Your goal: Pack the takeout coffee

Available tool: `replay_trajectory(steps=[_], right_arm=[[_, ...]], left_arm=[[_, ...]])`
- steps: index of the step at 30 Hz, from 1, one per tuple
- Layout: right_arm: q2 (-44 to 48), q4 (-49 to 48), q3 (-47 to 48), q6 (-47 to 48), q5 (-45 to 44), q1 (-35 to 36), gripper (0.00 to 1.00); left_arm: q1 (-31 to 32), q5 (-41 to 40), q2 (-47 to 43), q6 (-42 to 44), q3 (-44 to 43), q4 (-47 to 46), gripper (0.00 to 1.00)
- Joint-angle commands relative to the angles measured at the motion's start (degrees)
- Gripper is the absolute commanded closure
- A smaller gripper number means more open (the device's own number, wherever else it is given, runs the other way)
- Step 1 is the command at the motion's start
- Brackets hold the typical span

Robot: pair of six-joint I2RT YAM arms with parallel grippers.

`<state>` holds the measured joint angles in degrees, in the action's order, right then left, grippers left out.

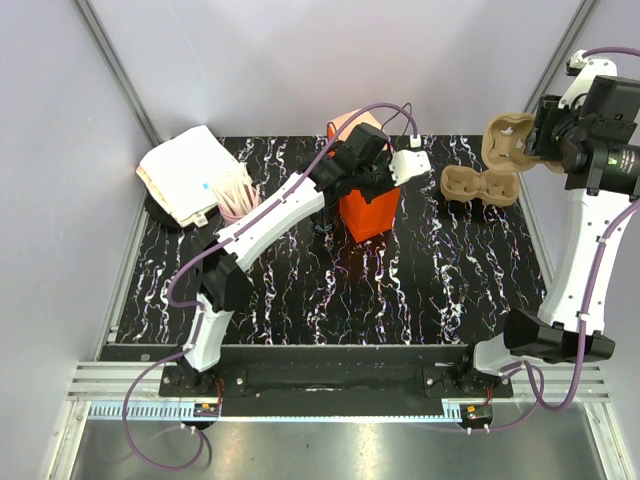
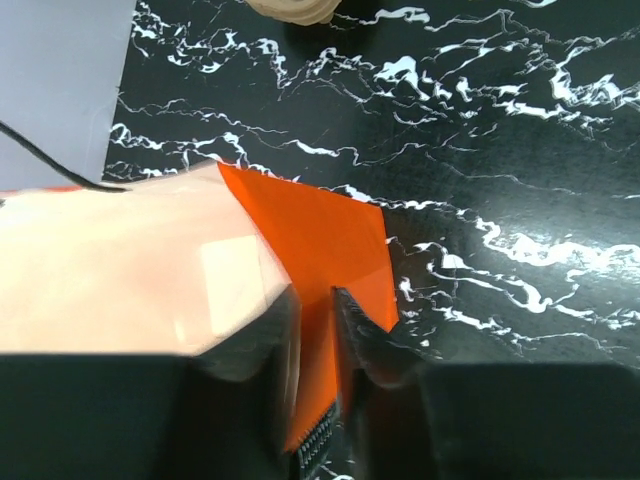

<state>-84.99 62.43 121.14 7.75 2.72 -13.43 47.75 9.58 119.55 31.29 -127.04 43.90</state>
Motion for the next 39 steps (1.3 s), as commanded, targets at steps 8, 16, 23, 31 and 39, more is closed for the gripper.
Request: replay_trajectory(steps=[8, 16, 23, 31, 39], right_arm=[[2.1, -1.3, 1.7, 0.9, 0.5, 0.2, 0.49], [1.1, -1.3, 4.0, 1.1, -1.3, 0.2, 0.49], [-0.7, -1.2, 7.8, 0.3, -4.6, 0.2, 0.49], [-1.8, -0.2, 14.4, 0.9, -3.8, 0.2, 0.49], [-1.1, 1.3, 16.8, 2.7, 7.2, 0.2, 0.49]], left_arm=[[0.6, 0.2, -1.0, 0.9, -1.8, -3.3, 0.97], [1.8, 9.7, -4.7, 3.7, 0.7, 0.0, 0.94], [5.8, 16.3, -7.2, 6.7, -0.2, 6.8, 0.93], [9.9, 22.8, -10.2, 12.4, -0.3, 15.2, 0.92], [12.9, 24.0, -14.5, 21.5, 5.1, 23.9, 0.9]])
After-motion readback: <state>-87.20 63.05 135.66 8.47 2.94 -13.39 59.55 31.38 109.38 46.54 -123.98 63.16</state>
